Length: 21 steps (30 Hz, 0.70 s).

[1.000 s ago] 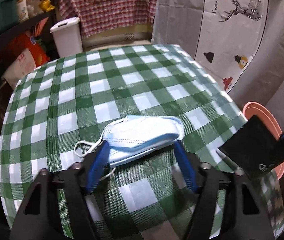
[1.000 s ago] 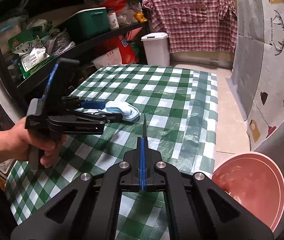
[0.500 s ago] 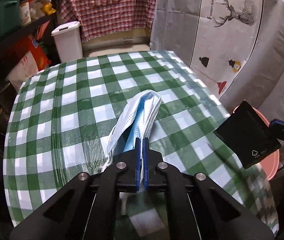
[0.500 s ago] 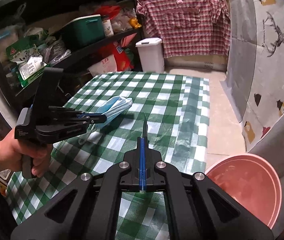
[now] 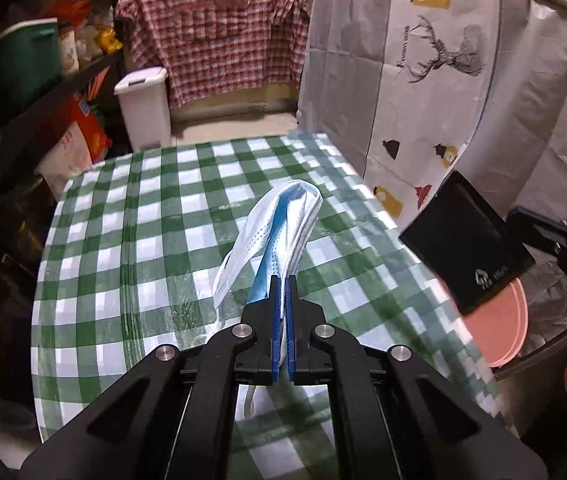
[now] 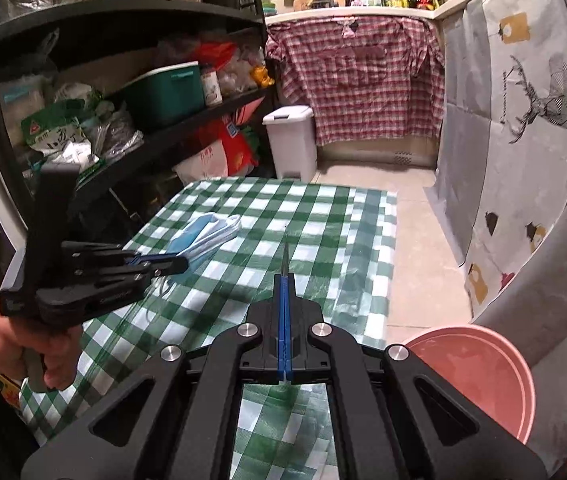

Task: Collect trash
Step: 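Carry the blue mask and black packet over the pink bin with both grippers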

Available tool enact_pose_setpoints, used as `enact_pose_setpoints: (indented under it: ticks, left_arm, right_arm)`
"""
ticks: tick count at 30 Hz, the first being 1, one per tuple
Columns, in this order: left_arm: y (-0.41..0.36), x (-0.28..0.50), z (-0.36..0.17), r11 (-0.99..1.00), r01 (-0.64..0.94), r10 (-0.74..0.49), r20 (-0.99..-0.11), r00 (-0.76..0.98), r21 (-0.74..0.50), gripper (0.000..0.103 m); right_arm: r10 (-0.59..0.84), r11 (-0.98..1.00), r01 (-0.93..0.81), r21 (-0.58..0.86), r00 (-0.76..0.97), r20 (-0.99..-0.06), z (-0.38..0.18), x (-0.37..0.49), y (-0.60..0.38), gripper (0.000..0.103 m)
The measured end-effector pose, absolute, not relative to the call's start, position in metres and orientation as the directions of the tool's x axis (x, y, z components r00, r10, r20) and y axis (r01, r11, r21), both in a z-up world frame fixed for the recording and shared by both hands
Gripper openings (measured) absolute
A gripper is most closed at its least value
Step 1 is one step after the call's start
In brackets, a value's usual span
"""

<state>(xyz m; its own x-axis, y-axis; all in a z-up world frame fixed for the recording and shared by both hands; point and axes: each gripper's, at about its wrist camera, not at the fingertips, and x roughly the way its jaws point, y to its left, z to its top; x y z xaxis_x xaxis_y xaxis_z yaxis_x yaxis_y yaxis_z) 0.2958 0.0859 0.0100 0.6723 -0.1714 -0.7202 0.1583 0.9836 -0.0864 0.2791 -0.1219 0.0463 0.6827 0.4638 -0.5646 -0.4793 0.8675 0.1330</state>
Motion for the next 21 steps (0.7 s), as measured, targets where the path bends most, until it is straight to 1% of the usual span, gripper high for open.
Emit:
enact_pose_setpoints:
  ticks: [5,12,18,21]
  left_arm:
    - [0.076,0.281,0.020,0.982,0.152,-0.184,-0.700,0.690,-0.108,0.002]
    - [0.055,0.265,0.020,0.980,0.140,-0.199,-0.683,0.702,-0.142,0.002]
    - [0.031,0.254,0.011,0.973,0.146,-0.229,-0.682,0.694,-0.178,0.002]
    - [0.015,0.250,0.004,0.971,0.165,-0.240,-0.686,0.687,-0.174,0.002]
  right_arm:
    - [0.443,0.884,-0.447,0.134,0.714,-0.542,0.060,0.272,-0.140,0.000]
    - [0.403,0.908,-0.404,0.115,0.760,-0.510,0.074,0.256,-0.169,0.000]
    - [0.346,0.936,-0.329,0.126,0.790,-0.507,0.065,0.250,-0.200,0.000]
    - [0.321,0.946,-0.295,0.134,0.794,-0.517,0.057,0.250,-0.214,0.000]
